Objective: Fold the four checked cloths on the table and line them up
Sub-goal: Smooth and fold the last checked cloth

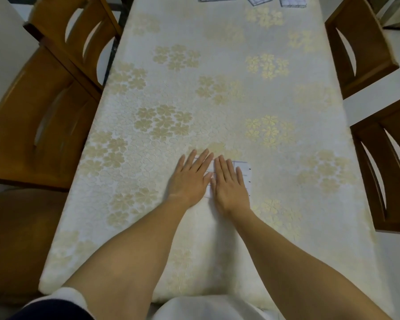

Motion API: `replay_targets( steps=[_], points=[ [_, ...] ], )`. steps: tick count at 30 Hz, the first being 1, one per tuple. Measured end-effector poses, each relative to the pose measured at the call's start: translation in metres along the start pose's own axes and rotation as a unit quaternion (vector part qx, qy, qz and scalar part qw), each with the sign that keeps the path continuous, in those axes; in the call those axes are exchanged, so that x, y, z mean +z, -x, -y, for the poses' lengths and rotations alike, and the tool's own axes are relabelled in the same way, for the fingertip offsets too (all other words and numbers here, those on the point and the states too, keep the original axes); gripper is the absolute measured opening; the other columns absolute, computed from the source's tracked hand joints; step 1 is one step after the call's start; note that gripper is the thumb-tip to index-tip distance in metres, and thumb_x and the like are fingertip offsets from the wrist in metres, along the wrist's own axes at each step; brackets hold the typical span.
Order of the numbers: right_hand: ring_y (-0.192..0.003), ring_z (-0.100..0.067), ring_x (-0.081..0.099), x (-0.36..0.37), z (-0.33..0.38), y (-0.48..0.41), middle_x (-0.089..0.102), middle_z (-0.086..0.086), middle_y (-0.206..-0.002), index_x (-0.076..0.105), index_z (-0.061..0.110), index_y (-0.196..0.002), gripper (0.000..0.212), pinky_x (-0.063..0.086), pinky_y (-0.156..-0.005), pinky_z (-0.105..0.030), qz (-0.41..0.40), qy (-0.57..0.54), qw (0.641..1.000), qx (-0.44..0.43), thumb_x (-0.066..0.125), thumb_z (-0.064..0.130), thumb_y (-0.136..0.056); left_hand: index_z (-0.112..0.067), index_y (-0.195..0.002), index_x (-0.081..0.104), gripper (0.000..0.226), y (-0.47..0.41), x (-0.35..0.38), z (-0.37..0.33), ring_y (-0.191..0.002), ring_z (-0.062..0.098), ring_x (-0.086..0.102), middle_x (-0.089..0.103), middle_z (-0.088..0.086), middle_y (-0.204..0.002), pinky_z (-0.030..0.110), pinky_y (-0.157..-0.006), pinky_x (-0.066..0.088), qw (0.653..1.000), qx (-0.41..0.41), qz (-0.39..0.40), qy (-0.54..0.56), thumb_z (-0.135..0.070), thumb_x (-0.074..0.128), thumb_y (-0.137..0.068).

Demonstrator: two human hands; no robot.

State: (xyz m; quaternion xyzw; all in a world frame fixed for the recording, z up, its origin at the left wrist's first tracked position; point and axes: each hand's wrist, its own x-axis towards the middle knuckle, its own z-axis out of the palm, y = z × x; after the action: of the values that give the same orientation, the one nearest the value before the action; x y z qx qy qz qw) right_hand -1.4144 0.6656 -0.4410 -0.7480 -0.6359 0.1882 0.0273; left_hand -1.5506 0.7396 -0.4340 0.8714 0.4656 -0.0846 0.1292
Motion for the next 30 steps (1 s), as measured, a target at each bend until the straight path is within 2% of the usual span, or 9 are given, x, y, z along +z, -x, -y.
replay_targets(
  steps=[4, 7, 11, 13, 15, 19, 22, 24, 30],
  points=[
    [-0.151, -0.015, -0.023, -0.011, -0.02, 0.012, -0.02, 0.007, -0.166, -0.014, 0.021, -0.159, 0.064, -0.01, -0.125, -0.042, -0.016, 0.021, 0.999, 0.041, 0.005, 0.051, -0.105, -0.032, -0.155, -0.028, 0.059, 0.007, -0.002, 0.014, -0.153, 0.02, -0.025, -0.029, -0.013, -0.164, 0.051, -0.125, -0.009, 1.0, -0.015, -0.014, -0.011, -0.05, -0.001, -0.106],
    [-0.15, -0.017, -0.028, -0.02, -0.037, 0.018, -0.026, 0.006, -0.165, -0.02, 0.022, -0.157, 0.065, -0.01, -0.125, -0.045, 0.015, 0.032, 0.997, 0.066, 0.002, 0.051, -0.104, -0.035, -0.153, -0.033, 0.059, 0.012, -0.004, 0.031, -0.152, 0.021, -0.027, -0.032, -0.014, -0.163, 0.055, -0.124, -0.01, 0.999, -0.032, -0.011, -0.015, -0.052, -0.004, -0.105],
    [-0.15, -0.024, -0.029, -0.026, -0.036, 0.013, -0.027, -0.001, -0.164, -0.02, 0.017, -0.157, 0.067, -0.014, -0.124, -0.045, 0.013, 0.044, 0.994, 0.097, -0.001, 0.053, -0.103, -0.031, -0.154, -0.032, 0.062, 0.017, -0.01, 0.042, -0.152, 0.026, -0.028, -0.033, -0.008, -0.164, 0.054, -0.124, -0.012, 0.998, -0.058, -0.005, -0.011, -0.054, -0.006, -0.102],
    [-0.151, -0.024, -0.026, -0.028, -0.018, 0.01, -0.026, -0.002, -0.164, -0.018, 0.016, -0.157, 0.065, -0.014, -0.124, -0.043, -0.025, 0.052, 0.996, 0.071, 0.001, 0.049, -0.104, -0.027, -0.157, -0.025, 0.062, 0.017, -0.019, 0.03, -0.153, 0.027, -0.026, -0.031, -0.005, -0.164, 0.05, -0.125, -0.01, 0.997, -0.059, -0.039, 0.016, -0.05, 0.002, -0.106],
    [-0.152, -0.023, -0.023, -0.024, 0.001, -0.001, -0.022, -0.003, -0.165, -0.014, 0.014, -0.158, 0.061, -0.011, -0.125, -0.043, -0.037, 0.033, 0.998, 0.035, 0.007, 0.04, -0.107, -0.021, -0.16, -0.019, 0.061, 0.011, -0.023, 0.008, -0.154, 0.024, -0.024, -0.025, -0.003, -0.166, 0.046, -0.127, -0.006, 0.997, -0.025, -0.068, 0.03, -0.039, 0.011, -0.11],
    [-0.152, -0.022, -0.022, -0.007, 0.014, -0.016, -0.018, -0.002, -0.167, -0.011, 0.014, -0.159, 0.061, -0.003, -0.125, -0.045, 0.013, 0.011, 1.0, -0.003, 0.015, 0.034, -0.108, -0.017, -0.16, -0.015, 0.061, 0.001, -0.008, -0.015, -0.155, 0.018, -0.019, -0.016, -0.003, -0.169, 0.04, -0.127, -0.007, 0.999, 0.01, -0.02, 0.044, -0.029, 0.018, -0.11],
    [-0.151, -0.016, -0.026, -0.003, -0.005, -0.006, -0.022, 0.008, -0.165, -0.015, 0.023, -0.159, 0.062, -0.01, -0.125, -0.043, 0.014, 0.021, 1.0, 0.012, 0.005, 0.049, -0.107, -0.023, -0.159, -0.019, 0.06, 0.005, 0.006, -0.005, -0.154, 0.018, -0.022, -0.022, -0.008, -0.168, 0.044, -0.127, -0.007, 1.0, 0.003, -0.019, -0.008, -0.039, 0.01, -0.11],
    [-0.15, -0.015, -0.027, -0.007, -0.016, 0.0, -0.025, 0.01, -0.164, -0.018, 0.025, -0.158, 0.066, -0.013, -0.124, -0.043, 0.016, 0.031, 0.999, 0.032, 0.001, 0.057, -0.103, -0.026, -0.159, -0.02, 0.061, 0.006, 0.004, 0.001, -0.154, 0.018, -0.022, -0.023, -0.01, -0.167, 0.046, -0.126, -0.008, 1.0, 0.002, -0.013, -0.003, -0.047, 0.005, -0.108],
    [-0.149, -0.016, -0.03, -0.022, -0.049, 0.013, -0.032, 0.01, -0.162, -0.026, 0.027, -0.155, 0.065, -0.013, -0.124, -0.045, 0.029, 0.035, 0.996, 0.076, -0.002, 0.056, -0.103, -0.033, -0.153, -0.032, 0.062, 0.016, -0.002, 0.038, -0.153, 0.019, -0.026, -0.033, -0.013, -0.162, 0.052, -0.125, -0.008, 0.999, -0.028, 0.001, -0.018, -0.057, -0.003, -0.104]
  ],
)
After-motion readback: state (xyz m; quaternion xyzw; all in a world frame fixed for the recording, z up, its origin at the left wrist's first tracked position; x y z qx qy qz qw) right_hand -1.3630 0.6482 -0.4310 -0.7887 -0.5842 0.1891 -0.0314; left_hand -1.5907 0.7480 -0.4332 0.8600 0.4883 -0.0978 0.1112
